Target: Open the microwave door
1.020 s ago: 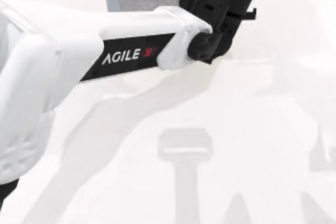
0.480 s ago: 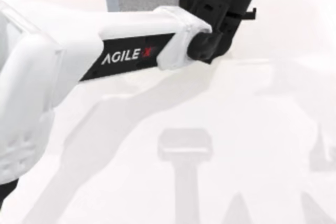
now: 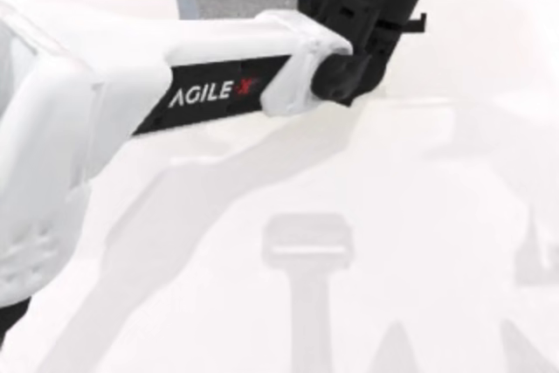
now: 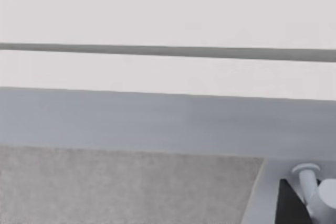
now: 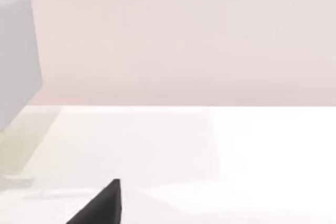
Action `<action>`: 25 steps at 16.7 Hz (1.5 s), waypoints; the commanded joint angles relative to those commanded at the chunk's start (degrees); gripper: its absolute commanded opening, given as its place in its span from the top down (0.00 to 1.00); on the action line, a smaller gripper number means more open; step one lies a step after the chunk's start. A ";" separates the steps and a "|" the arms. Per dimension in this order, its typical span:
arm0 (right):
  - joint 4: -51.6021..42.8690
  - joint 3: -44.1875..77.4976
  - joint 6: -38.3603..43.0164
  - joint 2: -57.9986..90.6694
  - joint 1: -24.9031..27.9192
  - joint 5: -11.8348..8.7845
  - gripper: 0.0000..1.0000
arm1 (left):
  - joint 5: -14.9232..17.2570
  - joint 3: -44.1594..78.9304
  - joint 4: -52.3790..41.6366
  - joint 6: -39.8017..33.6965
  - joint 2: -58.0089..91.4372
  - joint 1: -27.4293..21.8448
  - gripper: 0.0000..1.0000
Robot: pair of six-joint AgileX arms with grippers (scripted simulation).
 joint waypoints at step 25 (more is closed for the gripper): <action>0.00 0.00 0.00 0.00 0.00 0.00 0.00 | 21.07 71.04 -75.46 -12.13 27.77 4.37 1.00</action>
